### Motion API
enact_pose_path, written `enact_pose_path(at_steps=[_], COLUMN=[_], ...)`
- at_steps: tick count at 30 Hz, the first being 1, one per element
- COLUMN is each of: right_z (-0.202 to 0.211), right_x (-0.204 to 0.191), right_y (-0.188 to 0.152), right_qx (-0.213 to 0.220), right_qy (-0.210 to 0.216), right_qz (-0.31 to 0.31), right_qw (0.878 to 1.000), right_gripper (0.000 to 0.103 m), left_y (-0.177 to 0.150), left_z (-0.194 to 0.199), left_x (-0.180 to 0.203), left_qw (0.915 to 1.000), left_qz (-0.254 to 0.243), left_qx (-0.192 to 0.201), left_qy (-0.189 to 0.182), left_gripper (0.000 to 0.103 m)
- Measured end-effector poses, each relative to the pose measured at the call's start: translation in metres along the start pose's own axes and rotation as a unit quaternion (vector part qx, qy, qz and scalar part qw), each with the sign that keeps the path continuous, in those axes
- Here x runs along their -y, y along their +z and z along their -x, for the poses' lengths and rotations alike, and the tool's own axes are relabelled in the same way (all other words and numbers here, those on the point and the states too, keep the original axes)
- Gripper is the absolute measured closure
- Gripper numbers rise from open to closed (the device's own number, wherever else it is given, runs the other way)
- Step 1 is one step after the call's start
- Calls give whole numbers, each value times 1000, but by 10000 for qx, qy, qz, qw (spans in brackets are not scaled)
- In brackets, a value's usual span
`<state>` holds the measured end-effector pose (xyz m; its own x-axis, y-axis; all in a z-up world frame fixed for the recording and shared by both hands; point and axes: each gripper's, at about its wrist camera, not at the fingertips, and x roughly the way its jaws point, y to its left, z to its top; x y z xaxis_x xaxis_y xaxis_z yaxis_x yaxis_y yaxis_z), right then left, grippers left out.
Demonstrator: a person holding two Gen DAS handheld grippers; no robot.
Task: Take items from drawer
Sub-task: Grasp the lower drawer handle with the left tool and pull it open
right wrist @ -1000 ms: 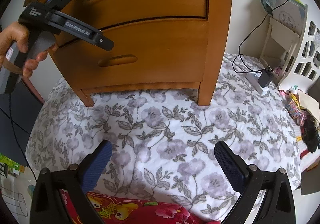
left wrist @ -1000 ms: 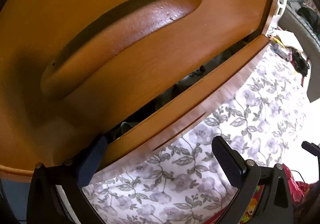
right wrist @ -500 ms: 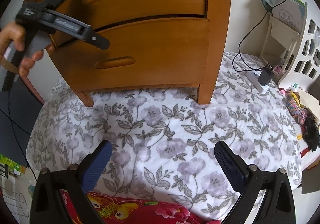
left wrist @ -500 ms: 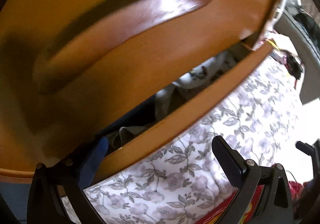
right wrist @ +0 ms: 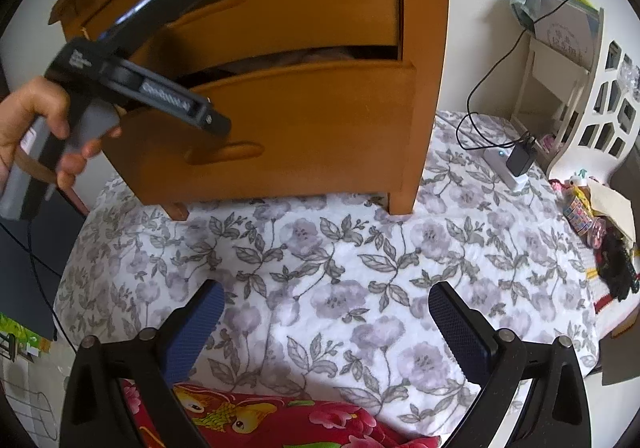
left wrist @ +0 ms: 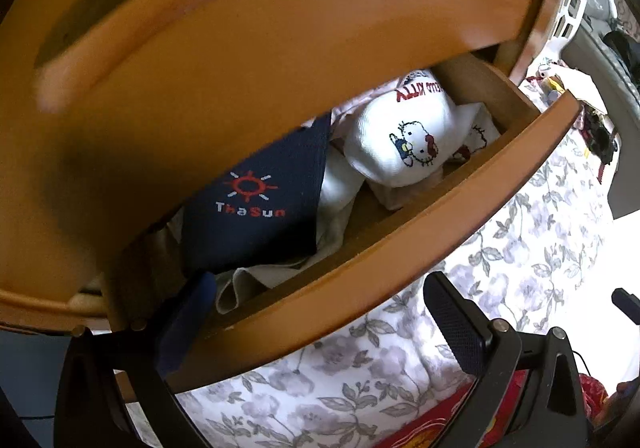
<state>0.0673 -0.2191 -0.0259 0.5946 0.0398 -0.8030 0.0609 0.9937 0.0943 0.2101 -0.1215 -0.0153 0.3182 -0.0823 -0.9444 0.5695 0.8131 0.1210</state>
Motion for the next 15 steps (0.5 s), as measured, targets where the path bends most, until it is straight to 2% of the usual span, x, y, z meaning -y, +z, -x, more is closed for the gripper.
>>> enact_pose_path(at_steps=[5,10,12,15], right_z=[11,21,24,30], right_x=[1,-4,-7,-12], right_y=[-1,-3,-5,-6], right_qx=[58,97,105,133], right_qy=[-67,-43,-44,-38], right_qz=[-20,29,57,115], right_qw=[10000,9999,9999,9998], right_gripper=[0,0,0,0], left_y=[-8,-20,-11,-17], left_z=[4,4,15,18], left_x=[-2,6,0,-2], left_qw=[9997,9998,9997,9993], left_qz=[143,-18,51,106], left_qx=[75,63,87,117], left_qy=[-201,-165,-235,-328], left_gripper=[1,1,1,1])
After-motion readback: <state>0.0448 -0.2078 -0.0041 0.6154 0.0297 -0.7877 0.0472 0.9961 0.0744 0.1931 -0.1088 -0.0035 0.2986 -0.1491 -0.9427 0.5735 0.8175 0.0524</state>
